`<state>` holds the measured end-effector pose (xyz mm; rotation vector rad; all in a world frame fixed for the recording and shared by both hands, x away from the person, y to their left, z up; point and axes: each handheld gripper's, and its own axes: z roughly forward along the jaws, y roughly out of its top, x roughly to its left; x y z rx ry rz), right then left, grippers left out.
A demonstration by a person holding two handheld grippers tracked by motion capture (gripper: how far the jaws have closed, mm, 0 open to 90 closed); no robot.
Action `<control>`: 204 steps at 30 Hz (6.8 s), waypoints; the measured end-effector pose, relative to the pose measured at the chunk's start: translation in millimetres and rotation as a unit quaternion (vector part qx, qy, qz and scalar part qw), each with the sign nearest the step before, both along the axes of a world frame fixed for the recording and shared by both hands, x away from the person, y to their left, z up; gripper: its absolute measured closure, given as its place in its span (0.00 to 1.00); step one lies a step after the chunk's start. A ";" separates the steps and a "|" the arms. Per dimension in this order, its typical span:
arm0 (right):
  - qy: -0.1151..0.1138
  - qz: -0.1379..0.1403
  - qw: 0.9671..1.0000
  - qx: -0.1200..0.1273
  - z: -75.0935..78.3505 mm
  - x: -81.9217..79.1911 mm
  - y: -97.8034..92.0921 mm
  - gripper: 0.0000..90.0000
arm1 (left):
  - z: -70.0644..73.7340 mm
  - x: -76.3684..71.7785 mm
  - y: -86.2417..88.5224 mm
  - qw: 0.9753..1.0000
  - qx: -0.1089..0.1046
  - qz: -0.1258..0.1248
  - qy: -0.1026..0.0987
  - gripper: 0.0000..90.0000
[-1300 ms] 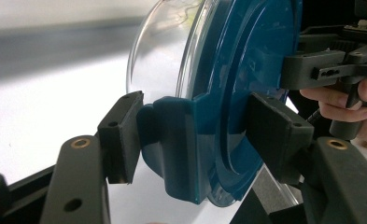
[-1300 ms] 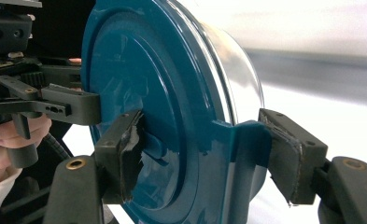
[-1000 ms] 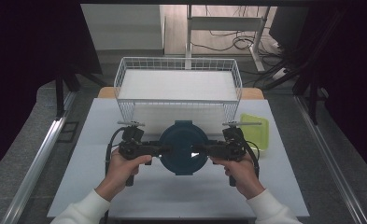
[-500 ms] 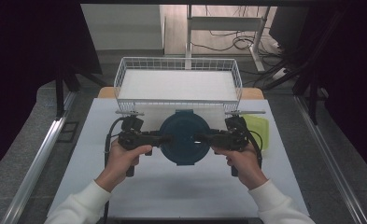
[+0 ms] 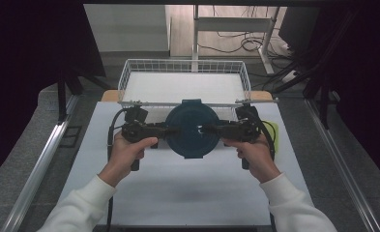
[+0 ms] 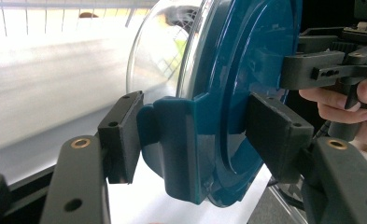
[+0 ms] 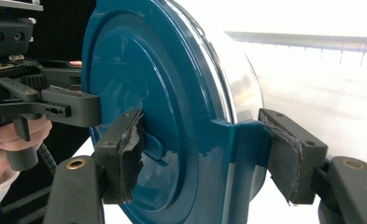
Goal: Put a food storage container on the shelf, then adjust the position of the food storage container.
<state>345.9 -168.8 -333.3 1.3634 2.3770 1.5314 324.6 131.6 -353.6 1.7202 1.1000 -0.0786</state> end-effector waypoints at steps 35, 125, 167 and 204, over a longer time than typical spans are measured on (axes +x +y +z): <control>-0.024 0.001 1.000 0.012 63.1 72.0 11.7 0.38 | 68.3 75.7 16.1 1.000 0.008 -0.006 -0.026 0.43; 0.105 -0.114 0.985 0.076 35.8 195.2 20.1 0.13 | 29.6 191.1 33.7 0.990 -0.087 0.093 0.064 0.24; -0.070 0.009 0.995 -0.074 -51.2 -22.5 -74.6 0.31 | -61.4 -30.1 40.9 0.998 0.045 -0.013 -0.043 0.26; -0.016 0.020 0.996 -0.083 -95.5 -40.6 -89.3 0.34 | -118.0 -53.6 30.1 0.993 0.117 -0.031 -0.013 0.27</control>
